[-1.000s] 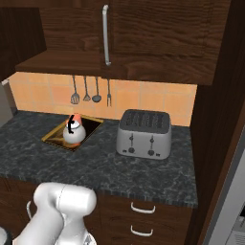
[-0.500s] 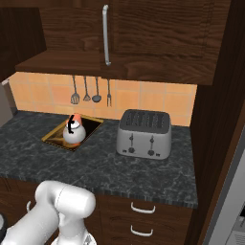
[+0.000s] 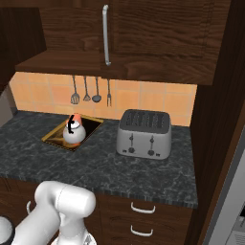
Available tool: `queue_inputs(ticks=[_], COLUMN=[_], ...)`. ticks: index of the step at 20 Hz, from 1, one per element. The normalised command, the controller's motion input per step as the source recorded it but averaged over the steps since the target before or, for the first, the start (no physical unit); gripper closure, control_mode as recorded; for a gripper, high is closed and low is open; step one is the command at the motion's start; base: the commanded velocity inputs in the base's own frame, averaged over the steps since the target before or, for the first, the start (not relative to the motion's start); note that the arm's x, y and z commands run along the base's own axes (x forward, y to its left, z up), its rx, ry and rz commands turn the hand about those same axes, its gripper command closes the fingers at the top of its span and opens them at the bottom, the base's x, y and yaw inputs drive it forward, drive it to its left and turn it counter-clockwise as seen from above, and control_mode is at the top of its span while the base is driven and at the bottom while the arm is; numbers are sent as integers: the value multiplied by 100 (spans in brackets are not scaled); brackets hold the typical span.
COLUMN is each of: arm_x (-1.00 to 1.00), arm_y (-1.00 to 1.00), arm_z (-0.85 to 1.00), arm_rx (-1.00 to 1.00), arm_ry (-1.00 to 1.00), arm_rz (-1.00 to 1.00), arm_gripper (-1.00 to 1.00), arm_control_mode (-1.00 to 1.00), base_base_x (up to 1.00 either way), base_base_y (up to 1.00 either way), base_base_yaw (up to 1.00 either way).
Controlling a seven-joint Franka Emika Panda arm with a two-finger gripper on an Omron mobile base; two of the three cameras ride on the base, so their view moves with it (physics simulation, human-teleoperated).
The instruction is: Pick the kettle from the counter and place it on the tray. Then pick the mug from the cabinet and place it on the tray. Then close the cabinet doors.
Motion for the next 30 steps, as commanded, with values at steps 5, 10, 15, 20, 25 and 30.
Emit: queue_inputs(ticks=[5, 10, 15, 20, 25, 30], arm_x=[62, 69, 80, 81, 78, 71], arm_y=[-91, -87, -79, -69, -64, -62], arm_z=[26, 3, 5, 11, 5, 0], arm_rx=[9, 9, 15, 17, 20, 25], arm_ry=[20, 24, 22, 17, 9, 0], arm_rz=[1, 7, 16, 22, 23, 22], arm_gripper=[-100, -100, -100, -100, -100, -100], arm_control_mode=[-100, -100, -100, -100, -100, -100], base_base_x=[0, 0, 0, 0, 0, 0], base_base_y=[0, 0, 0, 0, 0, 0], base_base_yaw=[0, 0, 0, 0, 0, 0])
